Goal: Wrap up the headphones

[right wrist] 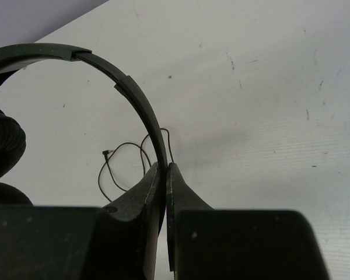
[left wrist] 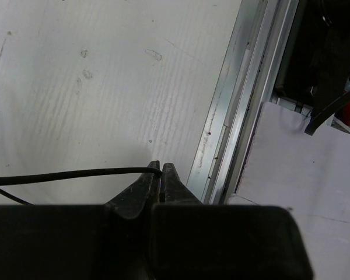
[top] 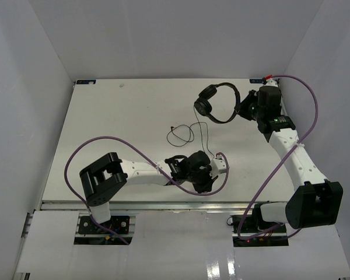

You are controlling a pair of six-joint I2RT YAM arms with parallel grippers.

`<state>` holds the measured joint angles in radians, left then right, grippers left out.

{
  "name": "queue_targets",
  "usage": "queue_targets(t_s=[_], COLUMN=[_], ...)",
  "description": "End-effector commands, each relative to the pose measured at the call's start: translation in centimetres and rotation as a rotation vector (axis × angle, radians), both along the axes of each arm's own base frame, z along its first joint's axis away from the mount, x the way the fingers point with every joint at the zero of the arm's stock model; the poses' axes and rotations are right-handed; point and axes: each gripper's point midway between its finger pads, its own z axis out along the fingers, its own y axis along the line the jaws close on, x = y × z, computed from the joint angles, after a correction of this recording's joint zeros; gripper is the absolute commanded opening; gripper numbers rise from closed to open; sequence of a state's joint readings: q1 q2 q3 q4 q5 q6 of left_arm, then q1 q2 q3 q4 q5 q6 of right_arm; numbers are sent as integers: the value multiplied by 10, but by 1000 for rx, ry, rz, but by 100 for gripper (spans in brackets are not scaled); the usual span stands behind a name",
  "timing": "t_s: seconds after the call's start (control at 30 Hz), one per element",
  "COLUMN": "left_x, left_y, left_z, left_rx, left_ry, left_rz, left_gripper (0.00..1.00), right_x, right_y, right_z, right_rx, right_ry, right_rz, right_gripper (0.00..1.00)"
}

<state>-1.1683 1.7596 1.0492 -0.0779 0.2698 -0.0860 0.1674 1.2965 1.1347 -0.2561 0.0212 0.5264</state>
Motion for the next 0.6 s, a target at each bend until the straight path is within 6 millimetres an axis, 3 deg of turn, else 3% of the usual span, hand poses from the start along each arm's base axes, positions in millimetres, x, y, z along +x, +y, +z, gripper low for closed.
queue_targets(t_s=[0.0,0.17,0.37,0.57], left_x=[-4,-2,0,0], left_y=[-10,5,9,5], left_z=[12,-11,-21,-25], left_rx=[-30,26,49,47], left_ry=[-9,1,-6,3], left_rz=[-57,-47,-45,-49], left_gripper=[1,1,0,0], right_x=[8,-1,-8,-6], right_y=[21,38,46,37], right_z=[36,45,51,46], right_rx=[149,233,304,311], right_ry=[-106,-122,-138,-128], right_rz=[94,217,329,286], right_gripper=[8,8,8,8])
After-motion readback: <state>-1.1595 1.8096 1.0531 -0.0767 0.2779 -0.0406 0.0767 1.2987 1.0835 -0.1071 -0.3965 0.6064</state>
